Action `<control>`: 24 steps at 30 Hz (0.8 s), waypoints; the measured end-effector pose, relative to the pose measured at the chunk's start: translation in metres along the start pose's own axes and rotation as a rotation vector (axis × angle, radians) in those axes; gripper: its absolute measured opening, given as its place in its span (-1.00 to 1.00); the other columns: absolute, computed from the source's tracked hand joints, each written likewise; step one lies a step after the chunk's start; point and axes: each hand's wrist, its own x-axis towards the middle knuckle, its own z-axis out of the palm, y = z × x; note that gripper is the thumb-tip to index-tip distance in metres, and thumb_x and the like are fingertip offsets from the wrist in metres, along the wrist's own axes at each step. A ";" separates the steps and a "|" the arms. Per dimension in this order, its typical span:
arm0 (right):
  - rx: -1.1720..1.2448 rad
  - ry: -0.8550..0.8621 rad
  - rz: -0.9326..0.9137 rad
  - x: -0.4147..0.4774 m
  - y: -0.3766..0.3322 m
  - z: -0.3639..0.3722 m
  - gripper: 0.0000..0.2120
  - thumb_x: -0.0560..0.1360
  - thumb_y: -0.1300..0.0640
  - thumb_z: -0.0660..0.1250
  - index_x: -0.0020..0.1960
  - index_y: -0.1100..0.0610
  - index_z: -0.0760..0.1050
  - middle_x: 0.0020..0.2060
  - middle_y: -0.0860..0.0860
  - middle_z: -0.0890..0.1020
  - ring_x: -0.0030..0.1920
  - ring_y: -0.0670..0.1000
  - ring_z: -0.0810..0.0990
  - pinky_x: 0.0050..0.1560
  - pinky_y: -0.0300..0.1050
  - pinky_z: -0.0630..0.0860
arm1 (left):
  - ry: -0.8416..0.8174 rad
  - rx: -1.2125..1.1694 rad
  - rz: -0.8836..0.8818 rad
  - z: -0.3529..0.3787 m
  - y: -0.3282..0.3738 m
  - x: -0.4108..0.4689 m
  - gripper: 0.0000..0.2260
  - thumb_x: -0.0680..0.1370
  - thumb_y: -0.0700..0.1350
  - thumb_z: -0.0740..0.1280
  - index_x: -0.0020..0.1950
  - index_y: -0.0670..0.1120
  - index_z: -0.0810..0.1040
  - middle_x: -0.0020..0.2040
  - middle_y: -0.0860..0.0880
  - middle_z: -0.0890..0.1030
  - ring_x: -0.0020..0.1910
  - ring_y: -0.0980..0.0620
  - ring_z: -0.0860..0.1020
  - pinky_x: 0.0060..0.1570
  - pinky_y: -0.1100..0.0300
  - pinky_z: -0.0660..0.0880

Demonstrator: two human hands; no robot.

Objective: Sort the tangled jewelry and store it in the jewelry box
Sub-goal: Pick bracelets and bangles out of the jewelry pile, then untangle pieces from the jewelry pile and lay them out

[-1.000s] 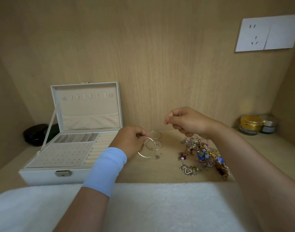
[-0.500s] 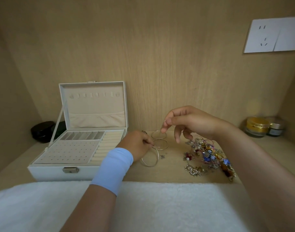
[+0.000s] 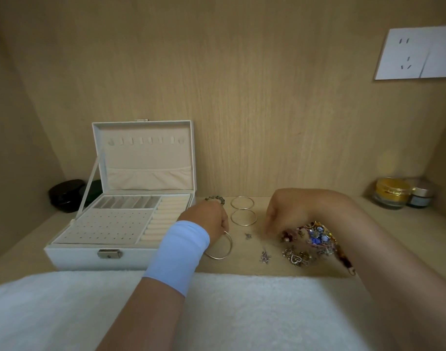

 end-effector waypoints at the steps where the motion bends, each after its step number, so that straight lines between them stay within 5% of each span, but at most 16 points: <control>1: -0.018 0.064 -0.018 0.002 -0.004 0.004 -0.89 0.44 0.09 0.43 -0.08 -0.04 0.73 -0.24 -0.16 0.71 -0.13 -0.12 0.66 0.05 -0.12 0.61 | -0.011 0.025 0.000 0.000 0.001 0.000 -0.79 0.57 -0.19 0.31 0.06 0.00 0.71 0.13 0.02 0.64 0.12 -0.02 0.59 0.12 0.20 0.50; 8: -0.032 0.212 -0.181 0.024 -0.040 0.050 -0.88 0.46 0.00 0.41 -0.05 -0.02 0.67 -0.10 -0.07 0.70 -0.03 0.00 0.63 0.03 -0.08 0.58 | -0.049 0.108 -0.019 -0.007 0.001 -0.011 -0.74 0.54 -0.23 0.30 0.14 -0.01 0.67 0.15 -0.04 0.62 0.09 -0.09 0.60 0.06 0.16 0.53; 15: -0.059 0.416 -0.234 0.030 -0.041 0.054 -0.83 0.44 -0.03 0.43 0.02 -0.07 0.64 -0.16 -0.16 0.48 -0.09 -0.07 0.46 -0.12 -0.19 0.31 | -0.096 0.406 0.058 -0.007 -0.003 -0.032 -0.60 0.48 0.26 0.32 0.20 0.08 0.60 0.13 0.05 0.58 0.15 -0.04 0.45 0.16 0.17 0.25; 24: -0.091 0.295 -0.079 0.028 -0.009 0.037 -0.94 0.42 0.03 0.46 -0.11 -0.05 0.70 -0.12 -0.11 0.71 -0.02 -0.03 0.64 0.03 -0.07 0.59 | -0.086 0.480 0.079 -0.002 -0.002 -0.023 -0.61 0.53 0.18 0.26 0.31 0.07 0.49 0.17 0.01 0.56 0.22 -0.04 0.46 0.35 0.09 0.18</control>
